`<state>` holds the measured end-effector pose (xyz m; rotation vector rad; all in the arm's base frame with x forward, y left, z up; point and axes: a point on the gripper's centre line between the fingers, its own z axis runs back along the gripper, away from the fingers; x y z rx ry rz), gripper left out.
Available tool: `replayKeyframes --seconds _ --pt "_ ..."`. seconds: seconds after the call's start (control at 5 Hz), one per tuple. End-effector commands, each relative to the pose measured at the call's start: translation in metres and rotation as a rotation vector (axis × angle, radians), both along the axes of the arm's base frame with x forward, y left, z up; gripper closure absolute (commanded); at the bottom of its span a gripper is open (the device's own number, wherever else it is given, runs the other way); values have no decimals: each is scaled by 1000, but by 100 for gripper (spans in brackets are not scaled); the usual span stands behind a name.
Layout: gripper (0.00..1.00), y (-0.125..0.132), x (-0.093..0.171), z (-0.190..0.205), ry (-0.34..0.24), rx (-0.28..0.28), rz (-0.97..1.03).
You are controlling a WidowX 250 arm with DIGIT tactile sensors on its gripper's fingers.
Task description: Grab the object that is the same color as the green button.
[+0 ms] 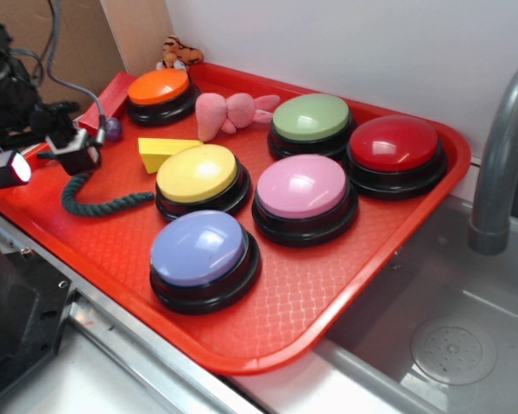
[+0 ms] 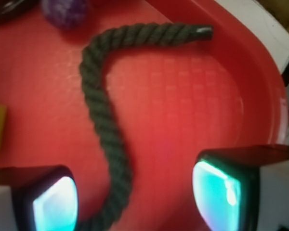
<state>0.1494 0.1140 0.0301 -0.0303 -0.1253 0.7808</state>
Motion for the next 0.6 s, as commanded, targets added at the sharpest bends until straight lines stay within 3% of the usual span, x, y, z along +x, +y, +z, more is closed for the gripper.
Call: replayKeyframes --seconds 0.0,0.4 --pt "100 1 6 -12 -34 -4 -60" --pt "100 0 8 -20 -29 -4 -67"
